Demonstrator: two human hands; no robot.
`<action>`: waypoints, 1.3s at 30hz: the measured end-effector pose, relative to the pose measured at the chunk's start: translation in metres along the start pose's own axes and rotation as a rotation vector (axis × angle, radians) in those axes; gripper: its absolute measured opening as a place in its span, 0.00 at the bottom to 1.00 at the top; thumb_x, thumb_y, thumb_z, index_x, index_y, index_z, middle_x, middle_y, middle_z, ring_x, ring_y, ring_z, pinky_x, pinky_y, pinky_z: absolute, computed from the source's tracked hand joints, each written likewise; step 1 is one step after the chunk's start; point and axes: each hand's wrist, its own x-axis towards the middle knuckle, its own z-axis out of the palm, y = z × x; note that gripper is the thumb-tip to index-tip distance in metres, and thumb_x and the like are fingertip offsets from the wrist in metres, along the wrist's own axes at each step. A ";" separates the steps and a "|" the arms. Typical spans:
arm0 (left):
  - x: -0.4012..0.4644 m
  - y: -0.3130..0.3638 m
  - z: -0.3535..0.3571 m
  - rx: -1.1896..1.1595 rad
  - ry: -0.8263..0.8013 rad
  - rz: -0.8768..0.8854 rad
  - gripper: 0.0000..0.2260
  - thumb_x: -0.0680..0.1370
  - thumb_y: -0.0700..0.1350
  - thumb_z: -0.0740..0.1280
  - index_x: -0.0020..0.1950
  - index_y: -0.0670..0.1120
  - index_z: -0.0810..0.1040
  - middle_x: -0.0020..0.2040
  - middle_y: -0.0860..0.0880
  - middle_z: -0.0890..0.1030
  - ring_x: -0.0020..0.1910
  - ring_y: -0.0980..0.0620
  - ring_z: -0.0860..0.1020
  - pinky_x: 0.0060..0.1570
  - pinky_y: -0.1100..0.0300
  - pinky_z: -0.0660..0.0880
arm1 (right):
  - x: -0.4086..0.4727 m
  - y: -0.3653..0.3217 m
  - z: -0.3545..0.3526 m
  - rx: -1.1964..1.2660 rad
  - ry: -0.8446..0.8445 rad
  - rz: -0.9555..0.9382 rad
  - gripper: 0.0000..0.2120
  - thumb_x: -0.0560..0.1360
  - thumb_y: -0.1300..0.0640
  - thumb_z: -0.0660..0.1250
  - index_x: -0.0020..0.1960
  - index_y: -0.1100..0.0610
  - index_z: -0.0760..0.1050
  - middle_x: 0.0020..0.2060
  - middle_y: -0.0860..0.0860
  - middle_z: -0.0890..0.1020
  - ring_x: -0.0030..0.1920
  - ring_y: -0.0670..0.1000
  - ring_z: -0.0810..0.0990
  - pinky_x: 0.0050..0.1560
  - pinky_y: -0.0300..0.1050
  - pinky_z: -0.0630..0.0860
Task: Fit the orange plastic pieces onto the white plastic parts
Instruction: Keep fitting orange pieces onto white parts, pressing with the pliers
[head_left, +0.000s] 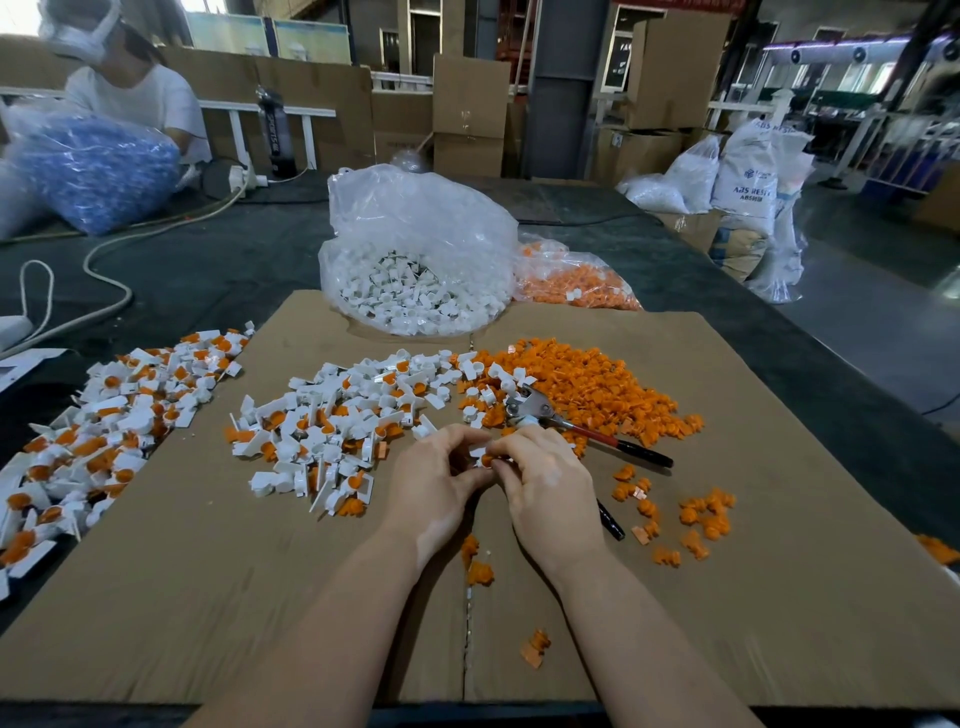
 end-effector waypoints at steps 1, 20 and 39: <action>0.000 0.000 0.000 -0.008 0.000 -0.005 0.13 0.72 0.44 0.71 0.56 0.52 0.78 0.49 0.57 0.78 0.47 0.59 0.74 0.41 0.79 0.67 | 0.000 0.000 0.000 0.000 -0.001 0.000 0.04 0.70 0.66 0.71 0.43 0.59 0.80 0.40 0.52 0.80 0.44 0.52 0.78 0.46 0.39 0.71; -0.001 0.002 -0.001 0.016 -0.007 0.016 0.13 0.72 0.45 0.72 0.55 0.53 0.78 0.48 0.57 0.79 0.47 0.59 0.74 0.40 0.75 0.66 | 0.001 0.003 0.000 0.054 -0.035 0.035 0.02 0.71 0.64 0.70 0.43 0.59 0.81 0.40 0.52 0.80 0.46 0.51 0.77 0.46 0.37 0.69; 0.010 -0.008 0.009 0.249 0.177 -0.143 0.17 0.78 0.42 0.64 0.66 0.42 0.72 0.73 0.48 0.62 0.71 0.47 0.59 0.67 0.59 0.57 | 0.002 0.004 0.002 -0.001 0.114 0.081 0.06 0.69 0.70 0.69 0.44 0.61 0.80 0.39 0.54 0.81 0.44 0.56 0.79 0.45 0.49 0.77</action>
